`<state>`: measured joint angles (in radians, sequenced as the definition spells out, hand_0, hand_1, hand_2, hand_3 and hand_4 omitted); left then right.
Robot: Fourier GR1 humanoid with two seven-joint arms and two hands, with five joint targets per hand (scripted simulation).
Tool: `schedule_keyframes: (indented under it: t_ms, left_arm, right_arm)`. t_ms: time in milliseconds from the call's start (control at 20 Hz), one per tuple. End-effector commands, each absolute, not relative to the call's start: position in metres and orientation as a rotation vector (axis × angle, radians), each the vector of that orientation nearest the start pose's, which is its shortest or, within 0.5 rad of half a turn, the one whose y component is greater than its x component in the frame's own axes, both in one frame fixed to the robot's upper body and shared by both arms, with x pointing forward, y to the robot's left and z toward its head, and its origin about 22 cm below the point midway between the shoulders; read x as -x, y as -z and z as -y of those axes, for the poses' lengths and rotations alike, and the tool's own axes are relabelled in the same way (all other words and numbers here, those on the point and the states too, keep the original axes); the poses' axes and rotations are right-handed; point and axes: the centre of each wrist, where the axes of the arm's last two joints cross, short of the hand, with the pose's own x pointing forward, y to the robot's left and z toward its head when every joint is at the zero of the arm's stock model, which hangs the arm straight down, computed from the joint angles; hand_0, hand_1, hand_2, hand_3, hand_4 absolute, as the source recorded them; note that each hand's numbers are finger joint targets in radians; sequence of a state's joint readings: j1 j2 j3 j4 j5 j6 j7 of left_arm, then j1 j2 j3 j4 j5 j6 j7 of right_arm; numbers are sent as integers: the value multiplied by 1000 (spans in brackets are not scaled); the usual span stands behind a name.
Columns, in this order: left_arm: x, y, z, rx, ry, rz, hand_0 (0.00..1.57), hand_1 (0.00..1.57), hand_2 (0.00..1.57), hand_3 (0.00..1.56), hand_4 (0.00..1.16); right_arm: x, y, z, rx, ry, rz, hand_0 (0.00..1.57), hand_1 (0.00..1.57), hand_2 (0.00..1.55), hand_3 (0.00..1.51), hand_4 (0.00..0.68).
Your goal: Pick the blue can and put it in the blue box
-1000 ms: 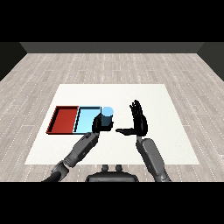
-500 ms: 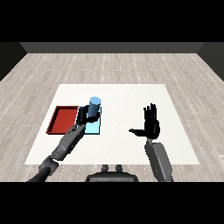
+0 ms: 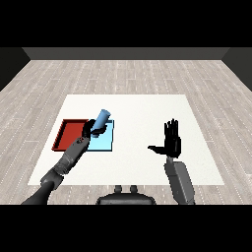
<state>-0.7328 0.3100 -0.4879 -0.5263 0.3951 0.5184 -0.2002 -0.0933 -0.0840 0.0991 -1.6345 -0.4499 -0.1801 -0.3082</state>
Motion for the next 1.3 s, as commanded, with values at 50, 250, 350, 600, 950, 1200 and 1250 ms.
schedule_keyframes:
  t_ms: [50, 250, 350, 600, 950, 1200, 1250]
  left_arm:
    - [-367, 62, -234, -631, 250, 1098, 763, 763, 711, 603, 908]
    - [-360, 81, -222, -634, 259, 990, 659, 659, 584, 78, 916]
    - [-368, 75, -209, -665, 205, 951, 899, 899, 821, 577, 848]
    - [-373, 67, -233, -651, 103, 898, 1447, 1447, 1284, 0, 606]
    - [-365, 76, -240, -616, 175, 905, 0, 0, 0, 0, 0]
    - [-368, 74, -225, -667, 109, 1005, 0, 0, 0, 0, 0]
    - [-374, 66, -233, -649, 68, 1084, 0, 0, 0, 0, 0]
  right_arm:
    - [-265, -33, 214, -241, 409, 1906, 0, 0, 0, 0, 0]
    - [-263, -26, 226, -242, 394, 1891, 0, 0, 0, 0, 0]
    - [-272, -27, 239, -211, 399, 1901, 0, 0, 0, 0, 0]
    - [-280, -24, 233, -202, 370, 1893, 0, 0, 0, 0, 0]
    - [-267, -11, 237, -228, 402, 1923, 0, 0, 0, 0, 0]
    - [-275, -22, 220, -222, 390, 1922, 0, 0, 0, 0, 0]
    - [-273, -20, 211, -222, 388, 1899, 0, 0, 0, 0, 0]
